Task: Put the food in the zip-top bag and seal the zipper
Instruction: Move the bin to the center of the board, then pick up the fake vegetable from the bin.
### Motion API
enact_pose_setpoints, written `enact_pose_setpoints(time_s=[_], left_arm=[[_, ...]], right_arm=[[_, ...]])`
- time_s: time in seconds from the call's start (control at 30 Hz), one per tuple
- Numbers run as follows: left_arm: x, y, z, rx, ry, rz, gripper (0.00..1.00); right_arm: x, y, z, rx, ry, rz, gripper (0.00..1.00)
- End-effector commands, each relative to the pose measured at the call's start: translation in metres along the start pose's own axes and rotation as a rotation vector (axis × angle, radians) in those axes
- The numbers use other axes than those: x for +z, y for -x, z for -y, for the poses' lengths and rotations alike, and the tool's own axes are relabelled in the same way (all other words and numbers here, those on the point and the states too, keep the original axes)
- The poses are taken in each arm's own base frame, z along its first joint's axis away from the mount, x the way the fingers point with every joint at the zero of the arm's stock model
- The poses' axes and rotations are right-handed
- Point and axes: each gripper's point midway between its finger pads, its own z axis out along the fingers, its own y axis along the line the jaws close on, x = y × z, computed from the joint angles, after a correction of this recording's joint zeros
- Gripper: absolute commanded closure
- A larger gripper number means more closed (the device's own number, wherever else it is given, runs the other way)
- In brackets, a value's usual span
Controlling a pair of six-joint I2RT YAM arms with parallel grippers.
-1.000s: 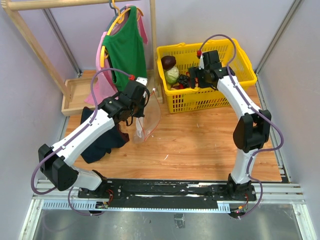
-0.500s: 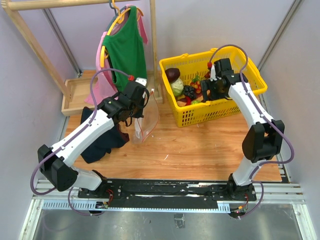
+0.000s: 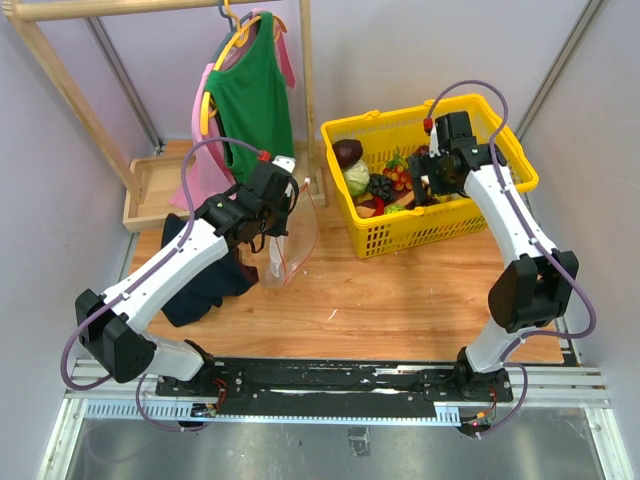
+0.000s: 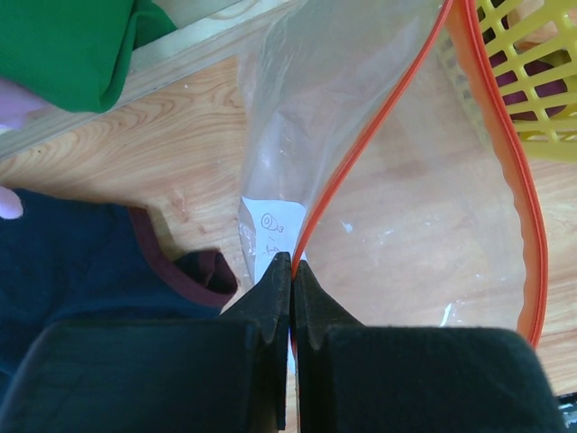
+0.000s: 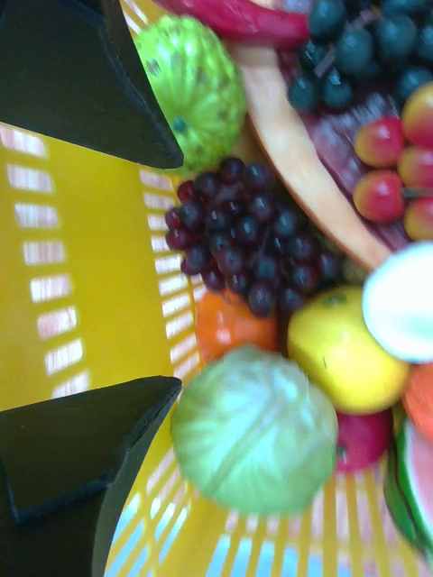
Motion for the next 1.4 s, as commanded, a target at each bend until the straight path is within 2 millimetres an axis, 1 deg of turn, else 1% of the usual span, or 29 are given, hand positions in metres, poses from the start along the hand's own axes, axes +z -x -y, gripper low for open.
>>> enact_pose_setpoints(time_s=[0.0, 0.07, 0.1, 0.3, 0.4, 0.5, 0.57, 0.63, 0.7, 0.73, 0.8, 0.9, 0.97, 1.0, 1.07, 1.23, 1.3, 1.37], left_arm=[[0.001, 0.007, 0.002, 0.014, -0.027, 0.033, 1.0], [0.002, 0.007, 0.002, 0.02, -0.032, 0.037, 1.0], [0.003, 0.007, 0.003, 0.022, -0.035, 0.039, 1.0], [0.004, 0.008, 0.008, 0.028, -0.062, 0.045, 1.0], [0.003, 0.009, 0.008, 0.027, -0.061, 0.048, 0.99], [0.004, 0.009, 0.009, 0.026, -0.067, 0.046, 1.0], [0.004, 0.009, 0.01, 0.023, -0.072, 0.047, 0.99], [0.005, 0.009, 0.011, 0.022, -0.074, 0.043, 1.0], [0.005, 0.009, 0.011, 0.02, -0.074, 0.041, 1.0], [0.005, 0.009, 0.011, 0.02, -0.073, 0.04, 1.0], [0.006, 0.008, 0.012, 0.018, -0.074, 0.037, 0.99], [0.007, 0.008, 0.012, 0.016, -0.073, 0.032, 0.99], [0.008, 0.008, 0.012, 0.016, -0.071, 0.029, 0.99], [0.008, 0.008, 0.012, 0.015, -0.07, 0.027, 1.0], [0.008, 0.008, 0.012, 0.013, -0.068, 0.026, 0.99], [0.008, 0.009, 0.012, 0.004, -0.067, 0.028, 1.0], [0.007, 0.009, 0.012, 0.001, -0.068, 0.03, 0.99], [0.006, 0.01, 0.013, -0.002, -0.071, 0.032, 1.0]], right_arm=[[-0.025, 0.024, 0.056, 0.0, -0.266, 0.068, 0.02], [-0.022, 0.025, 0.074, 0.013, -0.344, 0.056, 0.02], [-0.018, 0.025, 0.08, 0.022, -0.357, 0.047, 0.02], [0.011, 0.026, 0.102, 0.05, -0.413, 0.008, 0.02], [0.029, 0.022, 0.101, 0.024, -0.394, -0.038, 0.02], [0.045, 0.013, 0.096, 0.002, -0.369, -0.096, 0.02], [0.056, 0.003, 0.094, -0.015, -0.363, -0.144, 0.02], [0.06, -0.006, 0.096, -0.025, -0.375, -0.19, 0.02], [0.058, -0.013, 0.1, -0.028, -0.399, -0.222, 0.01], [0.063, -0.02, 0.105, -0.039, -0.435, -0.255, 0.0], [0.061, -0.023, 0.111, -0.051, -0.474, -0.271, 0.05], [0.055, -0.021, 0.116, -0.059, -0.5, -0.266, 0.15], [0.054, -0.019, 0.116, -0.059, -0.498, -0.26, 0.25], [0.045, -0.014, 0.115, -0.051, -0.495, -0.235, 0.31], [0.038, -0.009, 0.115, -0.04, -0.484, -0.206, 0.44], [0.025, 0.001, 0.109, -0.01, -0.446, -0.147, 0.67], [0.019, 0.007, 0.104, 0.007, -0.414, -0.108, 0.72], [0.012, 0.014, 0.097, 0.022, -0.369, -0.063, 0.76]])
